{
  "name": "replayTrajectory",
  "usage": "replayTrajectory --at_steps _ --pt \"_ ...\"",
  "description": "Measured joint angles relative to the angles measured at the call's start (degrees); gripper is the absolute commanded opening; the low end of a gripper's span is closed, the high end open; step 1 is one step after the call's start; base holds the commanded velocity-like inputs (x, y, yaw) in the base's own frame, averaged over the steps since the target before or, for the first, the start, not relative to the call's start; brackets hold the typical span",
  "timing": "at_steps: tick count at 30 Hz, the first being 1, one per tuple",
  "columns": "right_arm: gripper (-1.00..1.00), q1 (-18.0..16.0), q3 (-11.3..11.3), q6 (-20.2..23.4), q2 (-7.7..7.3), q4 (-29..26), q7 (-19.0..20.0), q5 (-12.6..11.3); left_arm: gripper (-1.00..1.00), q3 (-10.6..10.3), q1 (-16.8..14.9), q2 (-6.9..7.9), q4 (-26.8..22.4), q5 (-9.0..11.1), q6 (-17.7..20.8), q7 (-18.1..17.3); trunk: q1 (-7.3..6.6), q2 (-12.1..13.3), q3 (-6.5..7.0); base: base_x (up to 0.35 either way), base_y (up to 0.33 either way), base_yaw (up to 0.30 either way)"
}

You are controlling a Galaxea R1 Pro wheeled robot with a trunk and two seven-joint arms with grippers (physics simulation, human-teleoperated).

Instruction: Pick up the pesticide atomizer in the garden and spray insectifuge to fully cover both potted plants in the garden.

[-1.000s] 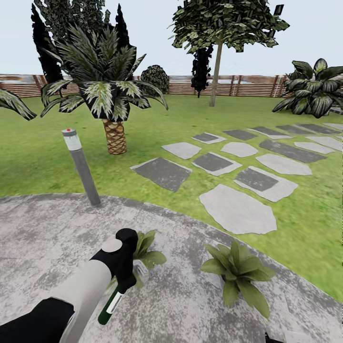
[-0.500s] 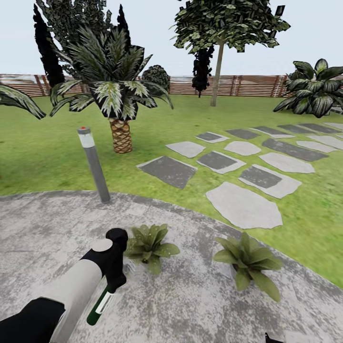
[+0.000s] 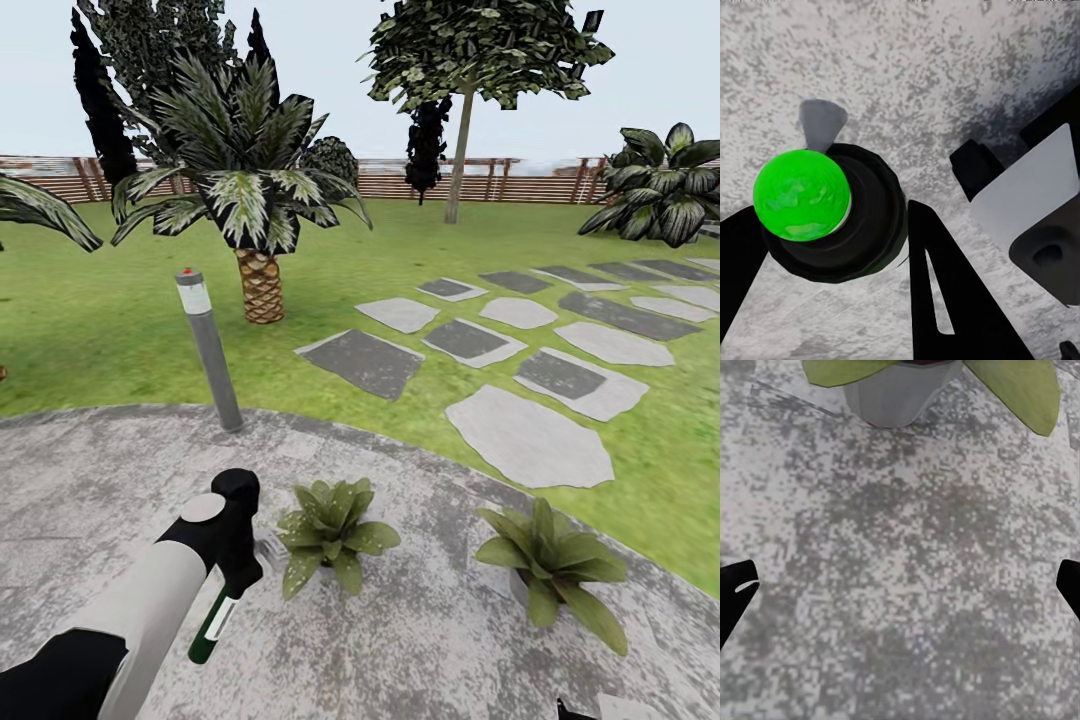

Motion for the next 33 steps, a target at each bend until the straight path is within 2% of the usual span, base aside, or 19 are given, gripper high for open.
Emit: replayTrajectory --at_steps 8,13,15,17,19,20,21,23,26,28,29,31,33 --pt "1.0 0.0 0.0 0.0 0.0 -0.01 0.0 0.01 -1.0 0.31 0.0 -1.33 0.32 0.25 0.07 0.0 -0.03 0.0 0.0 0.194 0.058 0.0" --pt "1.0 0.0 0.0 0.0 0.0 -0.01 0.0 0.0 -1.0 0.22 0.14 -1.54 0.85 0.31 0.17 0.0 -0.01 0.0 0.0 0.185 0.036 0.0" --pt "1.0 0.0 0.0 0.0 0.0 0.0 0.0 0.0 -1.0 0.31 1.43 -1.62 0.77 0.76 1.28 0.01 -0.01 0.0 -0.01 0.067 0.004 0.0" --pt "1.0 0.0 0.0 0.04 0.0 -0.01 0.0 0.0 -1.0 0.5 4.78 -2.03 0.2 2.77 2.92 0.01 0.0 0.0 -0.01 0.019 0.001 0.0" --pt "1.0 0.0 0.0 0.07 0.0 -0.02 0.0 0.0 -1.0 0.61 5.88 -2.9 0.1 4.9 3.33 0.61 0.0 0.0 0.0 0.008 0.0 0.0" --pt "1.0 0.0 0.0 0.08 0.0 -0.03 0.0 0.0 -1.0 0.74 6.16 -3.32 0.14 6.53 3.44 2.83 0.0 0.0 0.0 0.003 0.0 0.0" --pt "1.0 0.0 0.0 0.08 0.0 -0.05 0.0 0.0 -1.0 0.86 6.41 -3.74 0.28 9.2 3.55 5.91 0.0 0.0 0.0 0.002 0.0 0.0" --pt "1.0 0.0 0.0 0.09 0.0 -0.05 0.0 0.0 -1.0 0.98 6.57 -4.03 0.28 12.81 3.64 9.5 0.0 0.0 0.0 0.001 0.0 0.0" --pt "1.0 0.0 0.0 0.09 -0.05 -0.01 0.0 0.0 -1.0 1.17 6.65 -4.19 0.2 17.0 3.78 15.41 0.0 0.0 0.0 0.0 0.0 0.0" --pt "1.0 0.0 0.0 0.09 -0.15 0.0 -0.02 0.0 -1.0 2.07 6.67 -4.14 0.19 18.26 3.92 18.05 0.0 0.0 0.0 0.0 0.0 0.0" --pt "1.0 0.0 0.0 0.09 -0.16 0.0 -0.05 0.0 -1.0 3.76 6.67 -4.07 0.18 18.59 3.94 18.86 0.0 0.0 0.0 0.0 0.0 0.0" --pt "1.0 0.0 0.0 0.09 -0.17 0.0 -0.07 -0.01 -1.0 6.17 6.67 -3.97 0.18 18.73 3.95 19.26 0.0 0.0 0.0 0.0 0.0 0.0" --pt "1.0 0.0 0.0 0.09 -0.18 0.0 -0.05 0.0 -1.0 7.45 6.68 -3.91 0.18 18.76 3.96 19.41 0.0 0.0 0.0 0.01 0.0 0.0"
